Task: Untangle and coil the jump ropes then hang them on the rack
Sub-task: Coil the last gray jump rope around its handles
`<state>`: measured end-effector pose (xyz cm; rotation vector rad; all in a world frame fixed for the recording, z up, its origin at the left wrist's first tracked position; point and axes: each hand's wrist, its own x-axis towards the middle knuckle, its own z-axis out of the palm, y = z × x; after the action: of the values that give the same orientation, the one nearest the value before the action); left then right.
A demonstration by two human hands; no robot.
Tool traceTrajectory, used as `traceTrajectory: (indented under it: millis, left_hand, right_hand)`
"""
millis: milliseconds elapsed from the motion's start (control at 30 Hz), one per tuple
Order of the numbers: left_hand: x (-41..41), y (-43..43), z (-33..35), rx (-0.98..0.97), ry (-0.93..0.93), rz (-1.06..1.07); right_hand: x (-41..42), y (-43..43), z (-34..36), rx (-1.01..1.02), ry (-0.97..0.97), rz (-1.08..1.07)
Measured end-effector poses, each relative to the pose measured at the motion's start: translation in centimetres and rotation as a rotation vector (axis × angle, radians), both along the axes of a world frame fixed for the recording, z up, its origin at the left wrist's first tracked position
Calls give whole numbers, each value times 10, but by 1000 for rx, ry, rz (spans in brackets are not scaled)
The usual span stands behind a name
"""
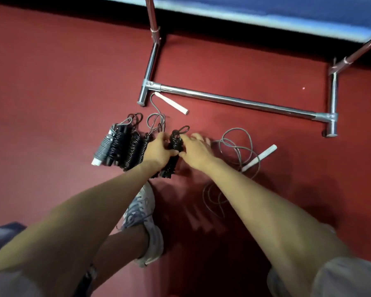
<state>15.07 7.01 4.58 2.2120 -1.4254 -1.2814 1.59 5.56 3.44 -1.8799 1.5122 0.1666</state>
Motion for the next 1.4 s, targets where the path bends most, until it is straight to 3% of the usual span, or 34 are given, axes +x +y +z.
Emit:
traceTrajectory:
  millis: [133, 333, 433, 667, 867, 1067, 1167, 1267, 1400]
  left_hand:
    - [17, 4, -37, -59, -256, -116]
    - [18, 17, -54, -230, -487, -273]
    - [20, 29, -58, -220, -545, -330]
    - [16, 25, -53, -108, -562, -314]
    - [-6, 21, -37, -94, -587, -350]
    - [-72, 9, -25, -140, -216, -487]
    - [-107, 6, -34, -105, -141, -544]
    - [-129, 2, -47, -66, -212, -576]
    - [-131, -2, -66, 15, -463, -523]
  right_hand:
    - [16, 4, -34, 15, 73, 18]
    - [15, 6, -61, 2, 85, -12]
    - [13, 11, -65, -2, 78, 7]
    - [16, 15, -62, 19, 84, 38]
    - [-26, 11, -47, -122, 70, -22]
    - [-122, 29, -33, -357, 54, -282]
    - [-167, 42, -32, -276, 149, -377]
    - [-196, 52, -41, -209, 223, -335]
    - [-211, 49, -55, -146, 255, -195]
